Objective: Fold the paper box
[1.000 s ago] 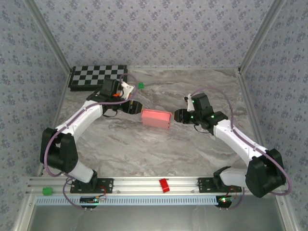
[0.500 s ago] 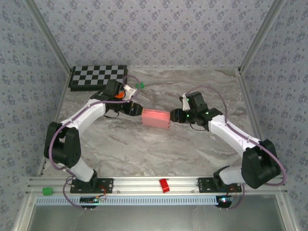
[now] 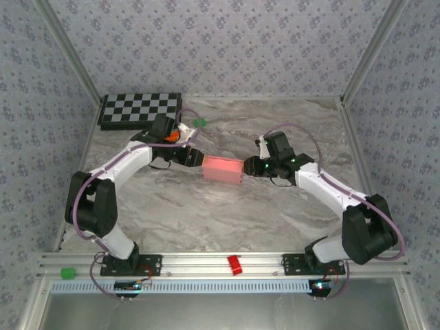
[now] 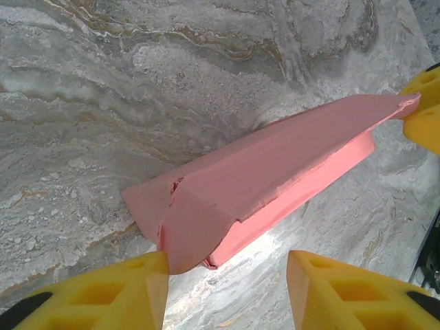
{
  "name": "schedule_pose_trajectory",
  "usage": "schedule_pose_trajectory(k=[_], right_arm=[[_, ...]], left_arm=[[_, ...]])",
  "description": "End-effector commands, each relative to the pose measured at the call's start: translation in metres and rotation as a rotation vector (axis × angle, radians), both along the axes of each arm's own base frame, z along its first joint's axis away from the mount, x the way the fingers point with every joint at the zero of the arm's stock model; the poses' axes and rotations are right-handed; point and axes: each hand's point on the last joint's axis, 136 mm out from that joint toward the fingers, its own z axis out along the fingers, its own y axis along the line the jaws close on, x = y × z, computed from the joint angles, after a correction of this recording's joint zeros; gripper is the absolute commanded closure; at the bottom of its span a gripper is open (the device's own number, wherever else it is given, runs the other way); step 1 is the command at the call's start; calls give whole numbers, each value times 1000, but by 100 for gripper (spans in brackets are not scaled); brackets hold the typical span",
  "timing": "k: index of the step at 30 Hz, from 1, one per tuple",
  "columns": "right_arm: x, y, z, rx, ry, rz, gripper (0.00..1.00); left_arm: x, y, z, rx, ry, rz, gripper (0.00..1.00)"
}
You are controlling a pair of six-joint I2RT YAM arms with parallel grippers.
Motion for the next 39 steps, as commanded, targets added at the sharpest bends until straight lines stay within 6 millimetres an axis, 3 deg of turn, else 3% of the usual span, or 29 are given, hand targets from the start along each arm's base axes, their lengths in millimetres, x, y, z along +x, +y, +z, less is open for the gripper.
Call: schedule_pose_trajectory(k=[1, 13, 24, 39], right_arm=[[5, 10, 14, 37, -20, 16, 68], [12, 16, 12, 47, -5, 18, 77], [14, 18, 14, 51, -5, 24, 80], [10, 5, 0, -19, 22, -6, 72]], left_arm=[[-9, -2, -2, -20, 33, -32, 53], [-10, -8, 0, -42, 49, -41, 62], [-12, -11, -2, -52, 62, -51, 67], [-11, -11, -3, -46, 65, -47, 67]])
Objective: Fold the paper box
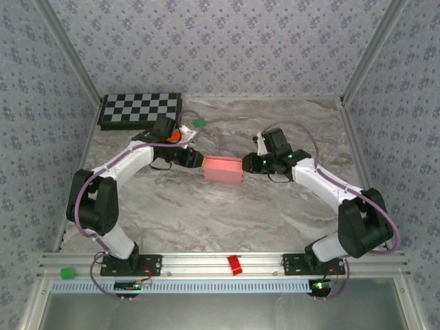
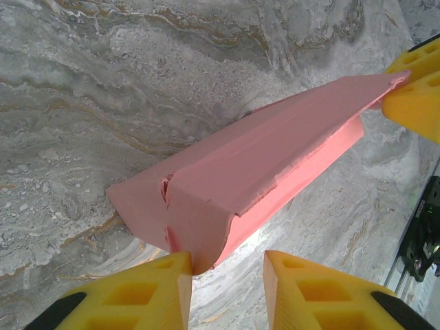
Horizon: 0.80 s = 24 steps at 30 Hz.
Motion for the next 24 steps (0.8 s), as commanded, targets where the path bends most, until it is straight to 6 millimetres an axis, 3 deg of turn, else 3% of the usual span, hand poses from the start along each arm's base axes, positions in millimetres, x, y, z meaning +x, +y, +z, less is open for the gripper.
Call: schedule_pose_trajectory(k=[1, 12, 24], right_arm=[[0, -2, -2, -33, 9, -3, 72], [-3, -4, -5, -52, 16, -1, 72], [-1, 4, 3, -8, 5, 14, 82]], left_arm=[[-4, -5, 1, -21, 20, -21, 67], [-4, -3, 0, -9, 14, -16, 57], [-7, -7, 3, -27, 17, -30, 72]])
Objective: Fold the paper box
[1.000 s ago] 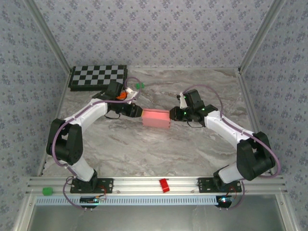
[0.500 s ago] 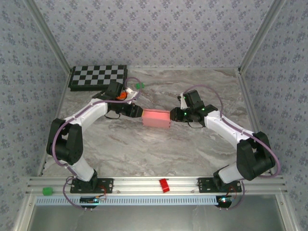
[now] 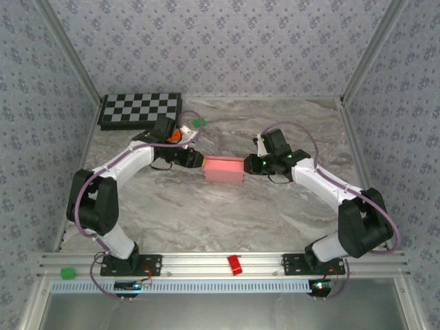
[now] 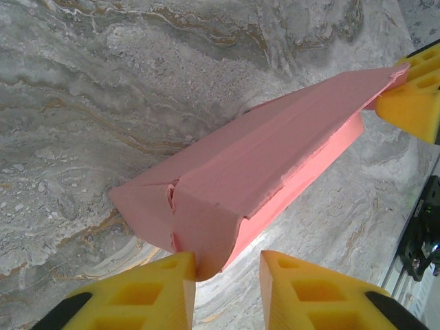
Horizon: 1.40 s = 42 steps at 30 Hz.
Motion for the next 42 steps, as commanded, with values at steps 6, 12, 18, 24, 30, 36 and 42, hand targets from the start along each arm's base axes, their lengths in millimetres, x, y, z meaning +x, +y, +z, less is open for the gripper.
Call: schedule_pose_trajectory(k=[6, 12, 18, 24, 30, 36, 42], right_arm=[[3, 10, 10, 35, -11, 25, 84], [4, 12, 13, 48, -15, 28, 84], [4, 15, 11, 60, -4, 36, 84], [4, 16, 10, 65, 2, 39, 84], [4, 18, 8, 69, 9, 41, 84], [4, 18, 9, 74, 9, 41, 84], [4, 19, 11, 76, 8, 42, 84]], left_arm=[[-6, -9, 4, -39, 17, -35, 75], [-7, -10, 4, -45, 20, -40, 75], [-7, -11, 3, -46, 27, -42, 76], [-9, -12, -1, -39, 37, -47, 77], [-9, -11, -4, -33, 42, -47, 78], [-7, -10, -5, -21, 38, -41, 79], [-5, -7, -5, -4, 25, -24, 79]])
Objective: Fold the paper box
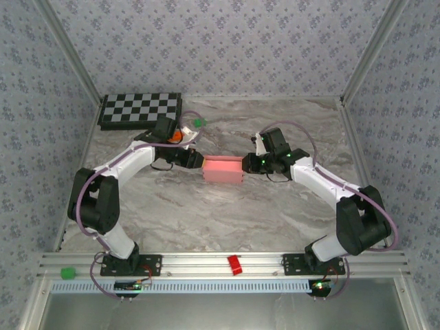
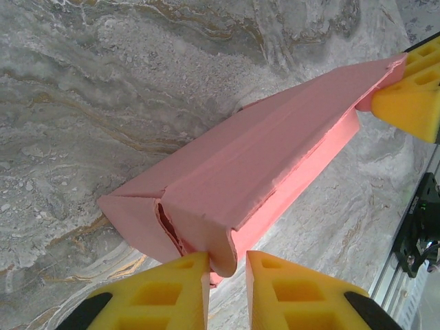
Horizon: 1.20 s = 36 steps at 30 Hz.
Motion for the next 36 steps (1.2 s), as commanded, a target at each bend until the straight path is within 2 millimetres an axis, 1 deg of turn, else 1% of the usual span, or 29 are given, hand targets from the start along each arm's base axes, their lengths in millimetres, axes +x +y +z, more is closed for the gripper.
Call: schedule_pose_trajectory(k=[1, 12, 29, 33, 36], right_arm=[[3, 8, 9, 32, -2, 13, 84], [2, 13, 13, 61, 0, 24, 84], [4, 17, 20, 110, -5, 28, 84], [5, 16, 17, 102, -1, 23, 84], [4, 11, 12, 74, 6, 12, 84]], left_arm=[[-2, -4, -2, 3, 4, -12, 79], [-2, -2, -5, 10, 9, -7, 79], [-2, -4, -4, 6, 7, -9, 79], [-1, -3, -4, 6, 5, -6, 79], [0, -4, -3, 7, 1, -6, 79]])
